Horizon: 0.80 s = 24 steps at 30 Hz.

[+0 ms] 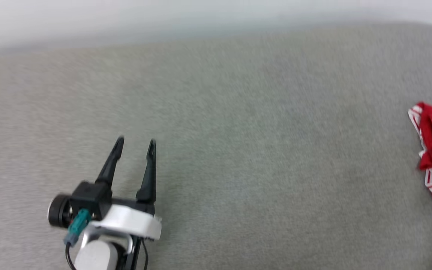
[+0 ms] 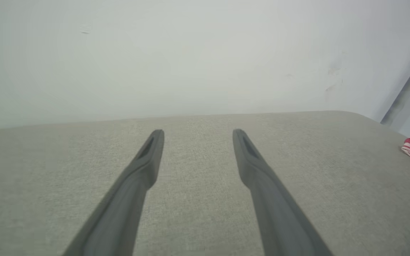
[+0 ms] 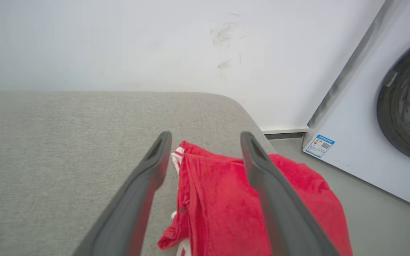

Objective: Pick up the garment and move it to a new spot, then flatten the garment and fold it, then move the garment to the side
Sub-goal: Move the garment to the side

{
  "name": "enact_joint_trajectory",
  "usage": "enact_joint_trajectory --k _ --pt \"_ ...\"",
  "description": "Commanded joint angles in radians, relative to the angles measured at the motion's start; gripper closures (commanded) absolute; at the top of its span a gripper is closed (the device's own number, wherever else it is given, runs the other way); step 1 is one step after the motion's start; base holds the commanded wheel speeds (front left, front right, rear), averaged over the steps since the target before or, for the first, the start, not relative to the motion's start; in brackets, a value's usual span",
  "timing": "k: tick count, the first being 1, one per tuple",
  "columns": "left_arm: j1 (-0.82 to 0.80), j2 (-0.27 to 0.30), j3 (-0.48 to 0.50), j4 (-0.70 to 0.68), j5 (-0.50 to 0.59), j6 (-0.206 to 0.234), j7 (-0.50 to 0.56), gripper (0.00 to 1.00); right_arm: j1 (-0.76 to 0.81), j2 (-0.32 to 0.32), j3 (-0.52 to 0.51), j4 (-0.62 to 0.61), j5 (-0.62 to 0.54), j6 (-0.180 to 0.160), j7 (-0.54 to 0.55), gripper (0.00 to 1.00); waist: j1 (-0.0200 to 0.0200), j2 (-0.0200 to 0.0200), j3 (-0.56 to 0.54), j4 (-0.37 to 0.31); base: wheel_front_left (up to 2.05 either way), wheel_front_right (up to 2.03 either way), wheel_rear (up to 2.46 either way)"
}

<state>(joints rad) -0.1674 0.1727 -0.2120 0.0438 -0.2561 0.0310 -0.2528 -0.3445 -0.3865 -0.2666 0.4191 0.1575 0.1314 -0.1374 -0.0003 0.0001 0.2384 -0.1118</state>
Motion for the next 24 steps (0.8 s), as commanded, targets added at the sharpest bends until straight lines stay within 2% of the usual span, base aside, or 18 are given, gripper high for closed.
enact_joint_trajectory --k 1,9,10,18,24 --pt "0.036 -0.001 0.009 0.015 -0.001 0.009 -0.007 0.0 0.071 0.048 0.008 -0.046 0.002 -0.002 -0.007 0.0 0.0003 -0.0001 -0.087 0.059 0.0 0.0 0.0" --pt "0.133 0.006 0.044 0.052 -0.011 0.031 -0.012 0.0 0.283 0.236 0.084 -0.263 -0.022 -0.002 0.036 0.0 0.0003 -0.0001 -0.2 0.109 0.0 0.0 0.0" --pt "0.133 0.006 0.044 0.052 -0.011 0.031 -0.012 0.0 0.283 0.236 0.084 -0.263 -0.022 -0.002 0.036 0.0 0.0003 -0.0001 -0.2 0.109 0.0 0.0 0.0" --pt "0.197 0.015 0.073 0.06 -0.007 0.026 -0.014 0.0 0.415 0.308 0.177 -0.488 -0.021 -0.002 0.112 0.0 0.0003 -0.0001 -0.27 0.134 0.0 0.0 0.0" --pt "0.238 0.013 0.082 0.059 0.006 0.019 -0.014 0.0 0.514 0.329 0.168 -0.612 -0.024 -0.002 0.173 0.0 0.0003 -0.0001 -0.3 0.136 0.0 0.0 0.0"
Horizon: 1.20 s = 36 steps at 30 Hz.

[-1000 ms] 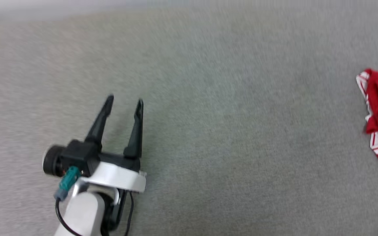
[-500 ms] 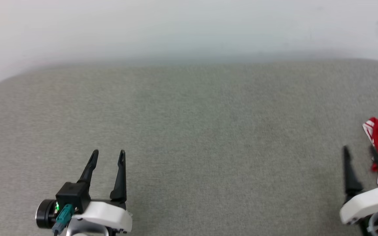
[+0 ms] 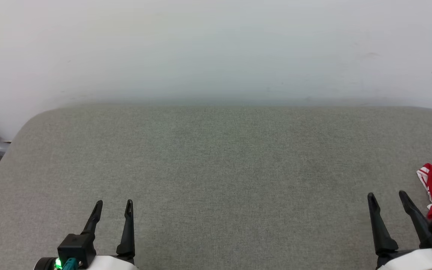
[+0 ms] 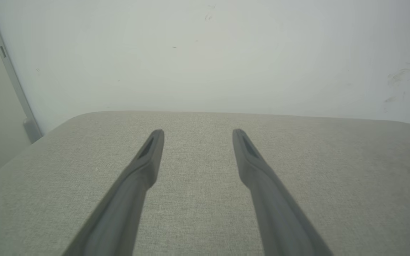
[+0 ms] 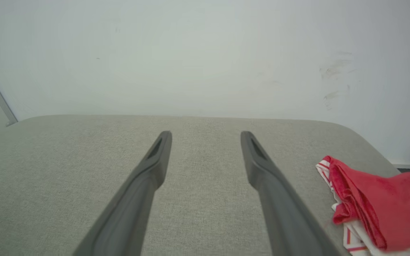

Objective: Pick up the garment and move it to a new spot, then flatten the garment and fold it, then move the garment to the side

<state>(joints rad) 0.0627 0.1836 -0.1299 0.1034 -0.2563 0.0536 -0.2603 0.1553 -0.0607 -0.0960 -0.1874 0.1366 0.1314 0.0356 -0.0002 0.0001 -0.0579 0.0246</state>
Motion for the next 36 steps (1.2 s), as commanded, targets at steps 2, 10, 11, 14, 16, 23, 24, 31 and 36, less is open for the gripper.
enact_joint_trajectory --k 2,10,11,14,16,23,24,31,36 --pt "0.02 0.0 0.002 -0.003 0.008 -0.008 -0.007 0.0 0.042 0.007 -0.007 -0.031 -0.004 -0.002 0.014 0.0 0.0002 -0.0001 -0.011 -0.003 0.0 0.0 0.0" --pt "0.053 -0.013 0.017 -0.001 0.018 -0.016 -0.006 0.0 0.088 0.012 -0.012 -0.089 -0.009 -0.002 0.04 0.0 0.0002 -0.0001 -0.027 -0.014 0.0 0.0 0.0" --pt "0.053 -0.015 0.019 0.0 0.019 -0.017 -0.006 0.0 0.088 0.012 -0.011 -0.091 -0.007 -0.002 0.043 0.0 0.0002 -0.0001 -0.028 -0.015 0.0 0.0 0.0" --pt "0.051 -0.02 0.02 0.004 0.023 -0.019 -0.006 0.0 0.085 0.012 -0.01 -0.097 -0.007 -0.002 0.047 0.0 0.0002 -0.0001 -0.029 -0.017 0.0 0.0 0.0" --pt "0.048 -0.022 0.022 0.007 0.024 -0.022 -0.006 0.0 0.081 0.012 -0.009 -0.098 -0.003 -0.002 0.049 0.0 0.0002 -0.0001 -0.029 -0.019 0.0 0.0 0.0" --pt "0.039 -0.029 0.029 0.018 0.027 -0.024 -0.006 0.0 0.075 0.012 -0.007 -0.093 0.005 -0.002 0.047 0.0 0.0002 -0.0001 -0.03 -0.023 0.0 0.0 0.0" --pt "0.038 -0.03 0.029 0.02 0.027 -0.024 -0.006 0.0 0.075 0.012 -0.007 -0.092 0.009 -0.002 0.045 0.0 0.0002 -0.0001 -0.03 -0.023 0.0 0.0 0.0" --pt "0.049 -0.037 0.034 0.05 0.014 -0.028 0.007 1.0 0.075 0.008 -0.005 -0.062 0.018 0.0 0.046 1.0 0.0003 -0.0001 -0.029 -0.023 0.0 0.0 0.0" --pt "0.029 -0.044 0.053 0.061 -0.082 -0.039 0.037 1.0 0.053 0.005 -0.001 -0.031 0.126 0.0 0.044 1.0 0.0003 -0.0001 -0.026 -0.023 0.0 0.0 0.0"
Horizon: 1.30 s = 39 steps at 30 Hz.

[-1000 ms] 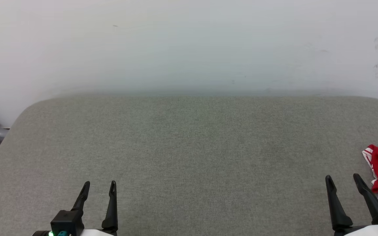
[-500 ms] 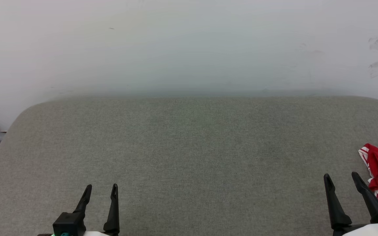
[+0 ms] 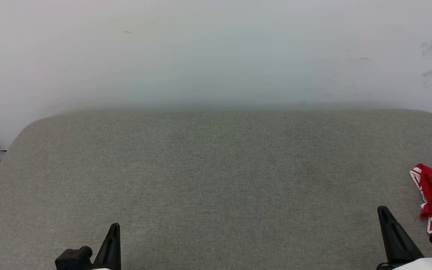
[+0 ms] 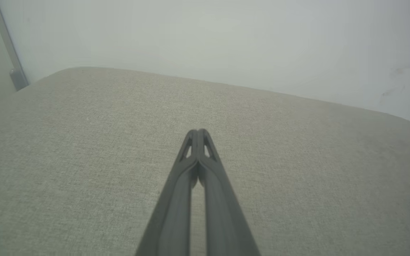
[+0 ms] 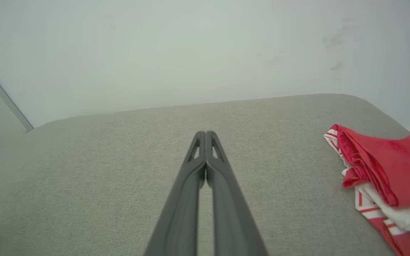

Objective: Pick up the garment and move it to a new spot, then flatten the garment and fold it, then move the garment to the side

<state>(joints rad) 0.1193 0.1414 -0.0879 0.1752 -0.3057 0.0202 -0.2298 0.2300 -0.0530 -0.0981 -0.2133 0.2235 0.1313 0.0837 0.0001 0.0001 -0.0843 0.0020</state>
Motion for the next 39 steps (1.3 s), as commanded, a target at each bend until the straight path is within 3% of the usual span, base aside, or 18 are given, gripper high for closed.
enact_joint_trajectory --k 1,20,39 --pt "-0.031 -0.003 0.014 -0.01 -0.052 -0.008 0.012 1.0 -0.027 -0.004 0.001 0.002 0.06 0.0 -0.004 1.0 0.0 -0.0001 0.001 0.0 0.0 0.0 0.0" --pt "-0.081 -0.025 0.058 0.005 -0.366 -0.044 0.092 1.0 -0.109 -0.013 0.01 0.116 0.404 0.0 -0.006 1.0 0.0 -0.0001 0.015 0.0 0.0 0.0 0.0" --pt "-0.122 -0.041 0.095 0.021 -0.607 -0.073 0.157 1.0 -0.17 -0.017 0.012 0.203 0.665 0.0 -0.004 1.0 -0.0001 -0.0001 0.028 -0.001 0.0 0.0 0.0"
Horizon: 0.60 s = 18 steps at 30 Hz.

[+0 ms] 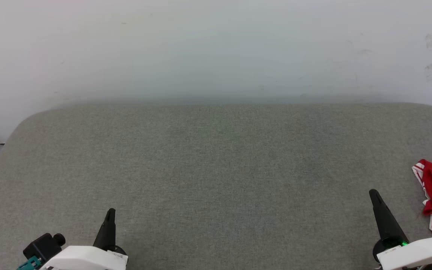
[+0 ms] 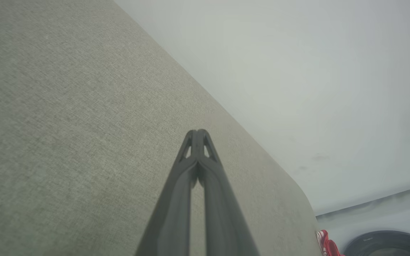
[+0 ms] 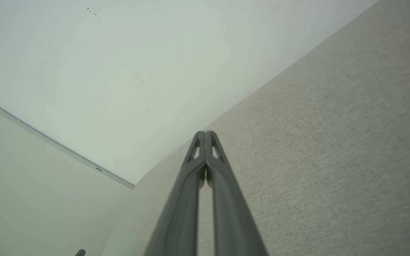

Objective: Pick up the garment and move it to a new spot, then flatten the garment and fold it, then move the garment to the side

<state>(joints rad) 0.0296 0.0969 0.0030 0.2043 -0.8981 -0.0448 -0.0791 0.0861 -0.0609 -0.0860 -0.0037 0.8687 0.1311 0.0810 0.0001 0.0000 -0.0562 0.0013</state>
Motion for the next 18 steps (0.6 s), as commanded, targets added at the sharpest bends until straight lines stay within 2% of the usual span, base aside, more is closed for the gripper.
enact_joint_trajectory --k 1,18 --pt "-0.034 0.002 0.006 -0.007 -0.027 -0.009 0.009 1.0 -0.028 -0.009 0.0 -0.002 0.032 0.0 -0.001 1.0 -0.0001 0.0 0.001 0.0 0.0 0.0 0.0" --pt "-0.065 -0.012 0.036 0.005 -0.216 -0.031 0.061 1.0 -0.077 -0.009 0.0 0.067 0.234 0.0 0.003 1.0 -0.0001 0.0 0.013 0.0 0.0 0.0 0.0"
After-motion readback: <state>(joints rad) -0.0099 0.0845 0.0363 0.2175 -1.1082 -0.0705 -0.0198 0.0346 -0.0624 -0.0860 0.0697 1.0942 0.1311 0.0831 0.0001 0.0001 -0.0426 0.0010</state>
